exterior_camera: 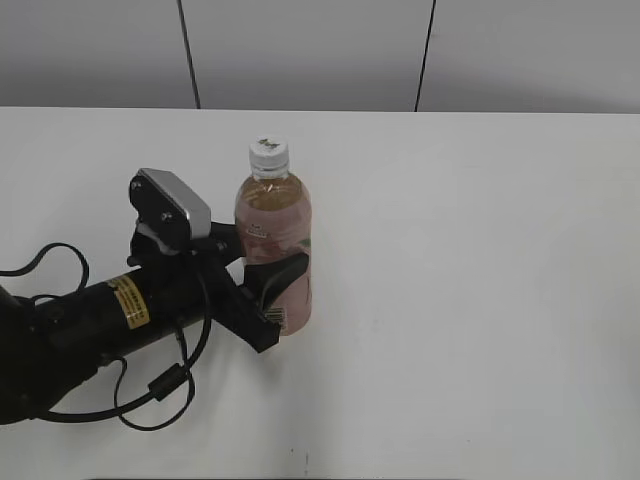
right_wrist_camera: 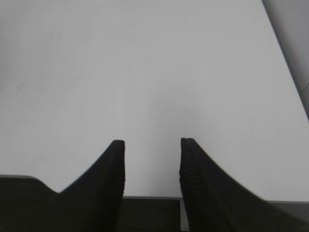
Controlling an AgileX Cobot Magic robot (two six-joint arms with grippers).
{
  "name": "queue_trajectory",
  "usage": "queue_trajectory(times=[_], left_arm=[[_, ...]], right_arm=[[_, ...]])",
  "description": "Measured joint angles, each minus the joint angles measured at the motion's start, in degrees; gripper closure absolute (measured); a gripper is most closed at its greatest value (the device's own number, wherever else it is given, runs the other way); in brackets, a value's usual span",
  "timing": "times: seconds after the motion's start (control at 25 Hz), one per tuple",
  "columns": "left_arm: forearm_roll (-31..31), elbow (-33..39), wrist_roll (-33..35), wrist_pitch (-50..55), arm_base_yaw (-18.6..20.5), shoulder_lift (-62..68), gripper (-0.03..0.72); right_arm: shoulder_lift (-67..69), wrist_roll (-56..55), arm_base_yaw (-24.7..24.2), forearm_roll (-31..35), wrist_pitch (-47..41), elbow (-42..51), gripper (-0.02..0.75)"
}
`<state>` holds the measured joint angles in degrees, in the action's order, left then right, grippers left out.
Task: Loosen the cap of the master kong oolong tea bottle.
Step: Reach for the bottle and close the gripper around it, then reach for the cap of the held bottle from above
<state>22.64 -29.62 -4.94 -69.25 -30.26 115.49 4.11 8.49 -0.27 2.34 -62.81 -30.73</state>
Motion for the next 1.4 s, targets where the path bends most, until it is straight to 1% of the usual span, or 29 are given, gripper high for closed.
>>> queue_trajectory(times=[0.28,0.4,0.56,0.8,1.0,1.16,1.28,1.4], left_arm=[[3.13,0.00,0.06,1.31,0.11,-1.09,0.318],[4.38,0.11,0.06,4.26,0.11,-2.94,0.323],[4.70,0.17,0.06,10.46,0.06,-6.83,0.323],[4.80,0.22,0.06,14.00,0.06,-10.01,0.324],[4.92,0.22,0.06,18.94,0.06,-11.35,0.324],[4.91,0.22,0.30,20.41,0.06,-11.41,0.324],[5.12,0.22,1.76,20.55,0.06,-11.41,0.324],[5.35,0.22,2.47,20.55,0.06,-11.41,0.325]], right_arm=[[17.80,8.29,0.06,8.67,3.41,-6.02,0.444],[24.30,10.37,0.19,11.44,5.14,-10.29,0.444],[32.58,12.39,0.19,16.05,5.19,-15.12,0.444],[48.90,13.61,0.19,27.20,0.05,-19.31,0.444],[57.07,14.20,0.19,37.59,-3.39,-24.74,0.444],[61.34,11.96,0.25,41.75,-5.23,-28.76,0.444],[63.70,9.32,2.23,41.62,-5.90,-31.65,0.444],[66.44,5.68,7.87,41.50,-4.41,-33.97,0.444]])
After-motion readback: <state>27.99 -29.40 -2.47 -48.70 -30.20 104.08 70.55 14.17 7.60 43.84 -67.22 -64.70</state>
